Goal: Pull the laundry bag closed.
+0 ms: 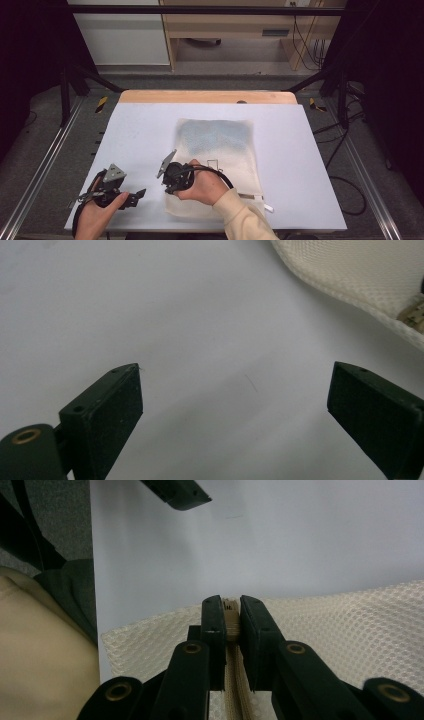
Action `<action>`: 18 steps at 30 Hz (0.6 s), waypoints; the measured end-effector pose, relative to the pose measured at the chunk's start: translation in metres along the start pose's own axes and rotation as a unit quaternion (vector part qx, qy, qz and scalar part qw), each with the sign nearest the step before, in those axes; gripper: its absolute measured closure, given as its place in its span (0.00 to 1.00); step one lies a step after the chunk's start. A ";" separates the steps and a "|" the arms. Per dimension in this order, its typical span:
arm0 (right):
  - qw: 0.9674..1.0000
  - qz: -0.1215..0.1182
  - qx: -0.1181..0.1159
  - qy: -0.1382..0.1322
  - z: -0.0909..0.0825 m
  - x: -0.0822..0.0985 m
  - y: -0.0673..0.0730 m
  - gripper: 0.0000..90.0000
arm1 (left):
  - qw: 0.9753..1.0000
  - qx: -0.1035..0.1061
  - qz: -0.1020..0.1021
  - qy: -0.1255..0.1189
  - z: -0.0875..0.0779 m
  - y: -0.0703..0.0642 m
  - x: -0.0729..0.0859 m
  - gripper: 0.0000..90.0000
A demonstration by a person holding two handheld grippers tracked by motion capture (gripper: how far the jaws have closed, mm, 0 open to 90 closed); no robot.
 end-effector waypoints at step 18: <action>1.000 0.002 -0.003 -0.003 0.007 0.003 -0.002 0.91 | 0.999 0.042 0.030 0.014 0.008 -0.028 -0.004 0.06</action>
Point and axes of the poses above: each handheld gripper's, and its own axes: z roughly forward along the jaws, x roughly out of its underside, y roughly to its left, the point moved 3 cm from there along z, roughly forward along the jaws, and after that the axes turned 2 degrees about -y, right-handed, at the moved point
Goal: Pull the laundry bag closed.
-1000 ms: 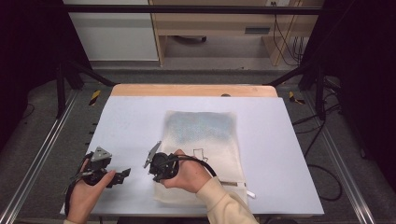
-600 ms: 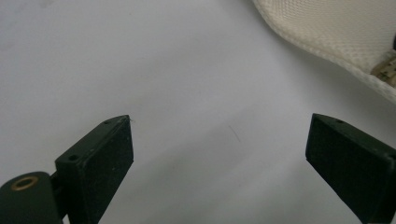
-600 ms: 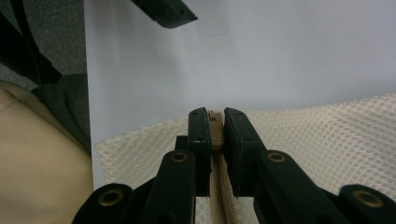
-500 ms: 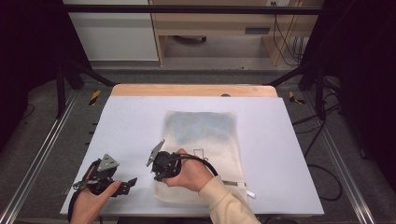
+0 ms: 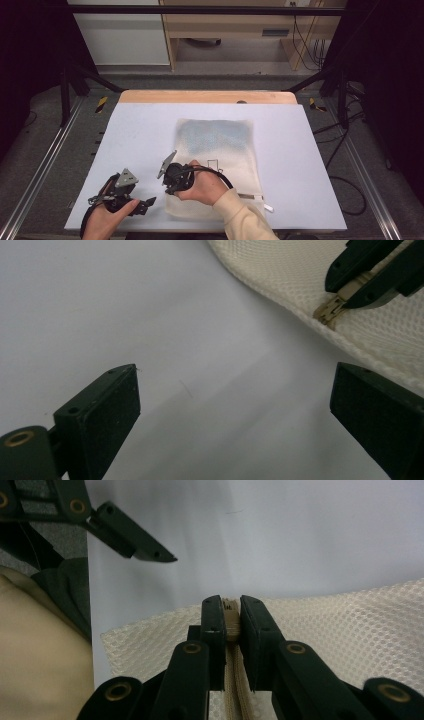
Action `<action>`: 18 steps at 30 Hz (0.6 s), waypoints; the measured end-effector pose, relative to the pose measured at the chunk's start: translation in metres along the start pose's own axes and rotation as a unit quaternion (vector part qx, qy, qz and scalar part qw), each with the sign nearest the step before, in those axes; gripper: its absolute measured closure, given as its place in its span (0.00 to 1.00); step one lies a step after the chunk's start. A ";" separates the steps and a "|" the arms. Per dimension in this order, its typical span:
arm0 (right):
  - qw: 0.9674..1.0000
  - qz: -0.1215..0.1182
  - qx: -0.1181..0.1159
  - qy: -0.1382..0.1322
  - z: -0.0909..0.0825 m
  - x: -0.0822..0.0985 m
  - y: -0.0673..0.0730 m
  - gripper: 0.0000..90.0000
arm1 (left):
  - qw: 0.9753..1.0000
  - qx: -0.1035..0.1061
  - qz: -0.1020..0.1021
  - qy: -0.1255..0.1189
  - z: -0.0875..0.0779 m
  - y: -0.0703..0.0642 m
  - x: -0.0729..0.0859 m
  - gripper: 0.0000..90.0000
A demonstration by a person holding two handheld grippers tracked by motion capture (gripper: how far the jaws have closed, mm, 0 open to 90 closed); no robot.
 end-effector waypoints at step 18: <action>1.000 0.004 0.001 -0.006 -0.003 0.000 0.000 0.90 | 0.999 0.031 0.019 -0.004 0.009 -0.026 -0.009 0.07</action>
Point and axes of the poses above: each handheld gripper's, and its own axes: z roughly forward along the jaws, x roughly out of its underside, y roughly to its left, the point moved 3 cm from there along z, roughly forward along the jaws, and after that the axes turned 2 degrees about -y, right-handed, at the moved point
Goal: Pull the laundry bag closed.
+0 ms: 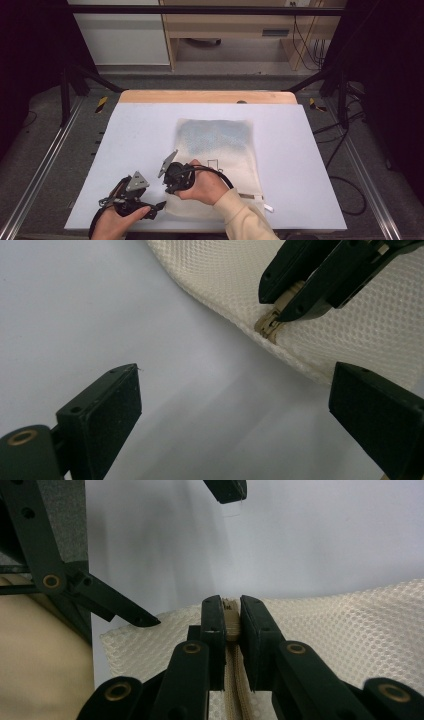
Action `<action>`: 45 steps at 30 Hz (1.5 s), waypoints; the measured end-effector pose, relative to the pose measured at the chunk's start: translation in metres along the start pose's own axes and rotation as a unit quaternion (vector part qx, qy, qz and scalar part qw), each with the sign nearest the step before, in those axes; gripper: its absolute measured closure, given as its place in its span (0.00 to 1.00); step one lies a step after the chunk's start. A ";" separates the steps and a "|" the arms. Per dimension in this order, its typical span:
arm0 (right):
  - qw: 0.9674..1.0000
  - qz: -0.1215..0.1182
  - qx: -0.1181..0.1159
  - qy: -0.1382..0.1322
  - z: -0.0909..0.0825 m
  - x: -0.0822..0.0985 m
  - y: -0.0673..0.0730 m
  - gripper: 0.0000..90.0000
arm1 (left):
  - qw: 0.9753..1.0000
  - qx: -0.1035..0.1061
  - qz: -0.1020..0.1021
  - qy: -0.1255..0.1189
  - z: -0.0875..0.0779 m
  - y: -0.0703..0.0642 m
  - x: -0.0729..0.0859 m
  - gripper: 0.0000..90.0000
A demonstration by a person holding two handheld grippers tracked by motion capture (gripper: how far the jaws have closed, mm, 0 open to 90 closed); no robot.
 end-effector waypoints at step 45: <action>1.000 -0.004 0.010 -0.006 -0.006 -0.002 0.000 0.90 | 0.998 0.046 -0.038 -0.033 0.017 -0.013 -0.013 0.10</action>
Point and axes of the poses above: each handheld gripper's, and its own axes: z roughly forward along the jaws, x roughly out of its underside, y roughly to its left, the point moved 3 cm from there along z, roughly forward along the jaws, and after that the axes turned 2 degrees about -y, right-handed, at the moved point
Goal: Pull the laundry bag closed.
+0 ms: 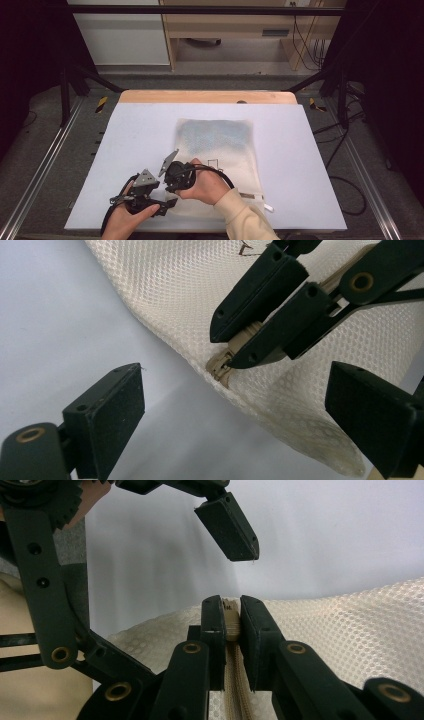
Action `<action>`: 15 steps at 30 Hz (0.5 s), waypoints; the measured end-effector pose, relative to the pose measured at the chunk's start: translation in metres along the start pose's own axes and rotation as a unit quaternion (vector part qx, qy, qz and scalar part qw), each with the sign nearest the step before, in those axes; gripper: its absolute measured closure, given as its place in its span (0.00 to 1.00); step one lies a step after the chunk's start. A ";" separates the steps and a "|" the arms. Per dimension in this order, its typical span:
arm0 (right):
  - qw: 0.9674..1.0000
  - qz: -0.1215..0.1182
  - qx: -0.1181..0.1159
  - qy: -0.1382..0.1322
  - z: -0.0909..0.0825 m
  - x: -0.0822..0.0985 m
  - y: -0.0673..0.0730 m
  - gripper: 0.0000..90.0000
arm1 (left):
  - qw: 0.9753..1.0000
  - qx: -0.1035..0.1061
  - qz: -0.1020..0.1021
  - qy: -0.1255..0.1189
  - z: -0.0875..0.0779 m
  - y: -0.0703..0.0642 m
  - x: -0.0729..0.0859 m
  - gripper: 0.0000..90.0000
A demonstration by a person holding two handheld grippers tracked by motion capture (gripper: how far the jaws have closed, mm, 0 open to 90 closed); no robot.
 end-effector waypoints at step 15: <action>1.000 0.001 0.004 -0.013 -0.008 -0.003 -0.001 0.91 | 1.000 0.011 -0.009 -0.011 0.002 0.003 0.000 0.21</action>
Point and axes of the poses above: each handheld gripper's, and its own axes: z roughly forward along the jaws, x roughly out of its underside, y roughly to its left, the point moved 3 cm from there along z, roughly forward along the jaws, and after that the axes turned 2 degrees about -y, right-handed, at the moved point
